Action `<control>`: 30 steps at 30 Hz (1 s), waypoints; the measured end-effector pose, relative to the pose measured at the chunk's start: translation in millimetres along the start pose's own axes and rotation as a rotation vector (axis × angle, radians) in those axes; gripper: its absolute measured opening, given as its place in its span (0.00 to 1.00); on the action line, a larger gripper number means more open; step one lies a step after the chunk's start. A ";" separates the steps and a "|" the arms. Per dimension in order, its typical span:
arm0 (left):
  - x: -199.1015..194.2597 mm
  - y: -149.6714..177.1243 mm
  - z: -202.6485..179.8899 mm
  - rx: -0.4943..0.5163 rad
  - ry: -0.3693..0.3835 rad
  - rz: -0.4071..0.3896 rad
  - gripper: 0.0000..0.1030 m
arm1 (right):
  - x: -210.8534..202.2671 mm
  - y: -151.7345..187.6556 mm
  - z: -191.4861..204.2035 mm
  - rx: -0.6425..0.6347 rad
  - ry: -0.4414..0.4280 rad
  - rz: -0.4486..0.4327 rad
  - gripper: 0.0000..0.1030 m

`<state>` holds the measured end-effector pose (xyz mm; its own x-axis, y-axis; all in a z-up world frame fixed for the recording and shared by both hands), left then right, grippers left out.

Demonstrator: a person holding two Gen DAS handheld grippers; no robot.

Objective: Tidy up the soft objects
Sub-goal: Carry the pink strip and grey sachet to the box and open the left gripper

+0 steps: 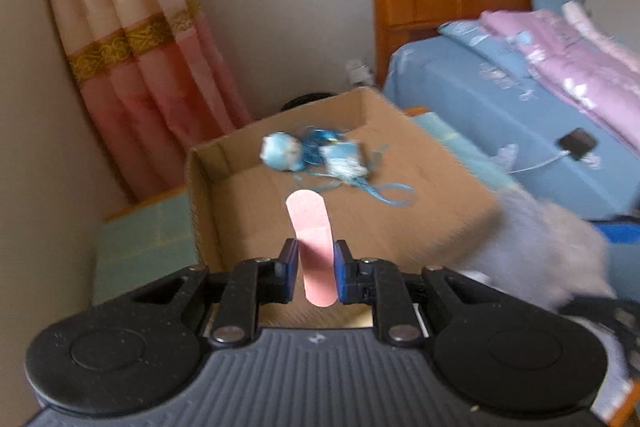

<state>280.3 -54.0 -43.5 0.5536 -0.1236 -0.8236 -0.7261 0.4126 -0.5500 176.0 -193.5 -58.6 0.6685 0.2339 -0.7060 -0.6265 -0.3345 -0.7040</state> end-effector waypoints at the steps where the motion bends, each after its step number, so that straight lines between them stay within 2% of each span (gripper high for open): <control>1: 9.0 -7.2 5.7 -0.004 -0.010 0.016 0.17 | -1.3 -5.0 -0.1 -0.007 0.002 -0.010 0.55; 5: 43.9 -30.0 27.2 -0.005 -0.079 0.064 0.17 | -2.9 -19.3 -4.1 -0.007 0.007 -0.031 0.55; 7: 58.9 -39.5 37.0 -0.015 -0.104 0.078 0.28 | -1.9 -23.3 -5.4 -0.009 0.009 -0.033 0.55; 8: 65.8 -43.1 42.7 -0.031 -0.115 0.078 0.47 | -0.8 -25.4 -6.1 -0.011 0.011 -0.032 0.55; 9: 71.9 -46.0 48.3 -0.052 -0.132 0.077 0.78 | 0.1 -27.2 -6.8 -0.012 0.013 -0.034 0.55; 10: 76.2 -46.9 51.8 -0.064 -0.151 0.077 0.88 | 0.3 -28.3 -7.0 -0.010 0.014 -0.034 0.55; 12: 75.7 -47.4 58.6 -0.081 -0.166 0.044 0.89 | -0.3 -29.5 -7.0 0.001 0.010 -0.037 0.55; 14: 69.7 -42.1 59.5 -0.095 -0.143 0.039 0.89 | 0.5 -30.1 -7.3 0.009 0.012 -0.037 0.55; 20: 20.9 -20.0 55.2 -0.099 -0.114 -0.017 0.92 | 5.9 -34.2 -5.0 0.005 0.013 -0.028 0.55; 24: -19.8 1.4 48.3 -0.116 -0.085 -0.063 0.96 | 6.4 -39.7 -3.9 0.008 0.015 -0.030 0.55; 30: -70.9 49.6 38.3 -0.158 -0.101 -0.107 0.99 | 7.1 -54.2 -5.9 0.032 0.008 -0.026 0.55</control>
<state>220.6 9.8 -7.0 0.6633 -0.0643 -0.7456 -0.7116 0.2541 -0.6550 217.1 -179.1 -25.0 0.6878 0.2349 -0.6869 -0.6214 -0.2986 -0.7244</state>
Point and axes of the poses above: each gripper's, at about its wrist camera, not at the fingertips, and x roughly the way its jaws point, z to its left, y to its underside, the point moved 10 cm from there along x, roughly the way its jaws point, and after that the axes turned 11 degrees about z, right-handed, at the moved point
